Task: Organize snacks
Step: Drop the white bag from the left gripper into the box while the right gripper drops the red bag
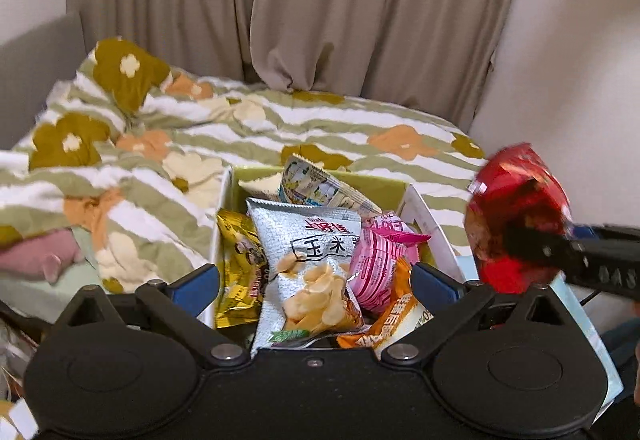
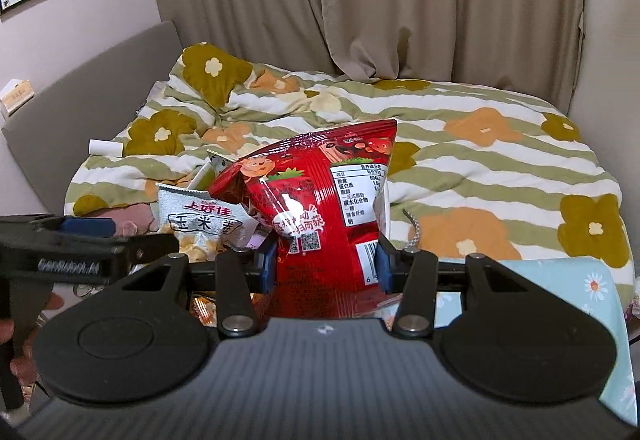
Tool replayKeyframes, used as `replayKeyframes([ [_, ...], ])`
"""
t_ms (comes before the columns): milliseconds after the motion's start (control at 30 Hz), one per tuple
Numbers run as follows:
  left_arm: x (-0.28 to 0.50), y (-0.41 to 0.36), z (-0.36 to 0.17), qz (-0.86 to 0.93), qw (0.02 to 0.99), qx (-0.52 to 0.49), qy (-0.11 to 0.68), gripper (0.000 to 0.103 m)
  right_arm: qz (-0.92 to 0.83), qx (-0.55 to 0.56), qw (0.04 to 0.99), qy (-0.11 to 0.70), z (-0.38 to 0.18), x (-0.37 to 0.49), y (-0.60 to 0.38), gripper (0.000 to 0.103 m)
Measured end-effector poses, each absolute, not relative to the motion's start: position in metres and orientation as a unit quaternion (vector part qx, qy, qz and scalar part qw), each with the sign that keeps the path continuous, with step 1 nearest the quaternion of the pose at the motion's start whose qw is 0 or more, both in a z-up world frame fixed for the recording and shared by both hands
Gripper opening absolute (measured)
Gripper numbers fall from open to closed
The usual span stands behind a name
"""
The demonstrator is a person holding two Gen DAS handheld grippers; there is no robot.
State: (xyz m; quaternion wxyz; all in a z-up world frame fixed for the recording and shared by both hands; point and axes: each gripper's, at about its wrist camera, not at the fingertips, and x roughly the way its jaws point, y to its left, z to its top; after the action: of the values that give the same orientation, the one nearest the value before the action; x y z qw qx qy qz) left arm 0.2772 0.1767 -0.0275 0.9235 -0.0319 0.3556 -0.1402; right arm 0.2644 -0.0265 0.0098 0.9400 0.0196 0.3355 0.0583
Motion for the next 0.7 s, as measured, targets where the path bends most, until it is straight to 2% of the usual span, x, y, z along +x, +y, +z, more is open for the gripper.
replayKeyframes([
  [433,0.252,0.203,-0.007,-0.096,0.941,-0.036,0.324,0.103,0.096,0.04,0.934,0.342,0.021,0.289,0.001,0.063],
  [500,0.253,0.207,-0.01,-0.092,0.94,-0.038,0.326,0.103,0.1,0.052,0.932,0.345,0.015,0.297,0.007,0.073],
  [567,0.253,0.209,-0.014,-0.089,0.939,-0.034,0.33,0.103,0.101,0.067,0.93,0.346,0.007,0.302,0.01,0.103],
  [700,0.255,0.21,-0.025,-0.093,0.935,-0.029,0.342,0.103,0.092,0.088,0.928,0.349,-0.004,0.303,0.009,0.103],
])
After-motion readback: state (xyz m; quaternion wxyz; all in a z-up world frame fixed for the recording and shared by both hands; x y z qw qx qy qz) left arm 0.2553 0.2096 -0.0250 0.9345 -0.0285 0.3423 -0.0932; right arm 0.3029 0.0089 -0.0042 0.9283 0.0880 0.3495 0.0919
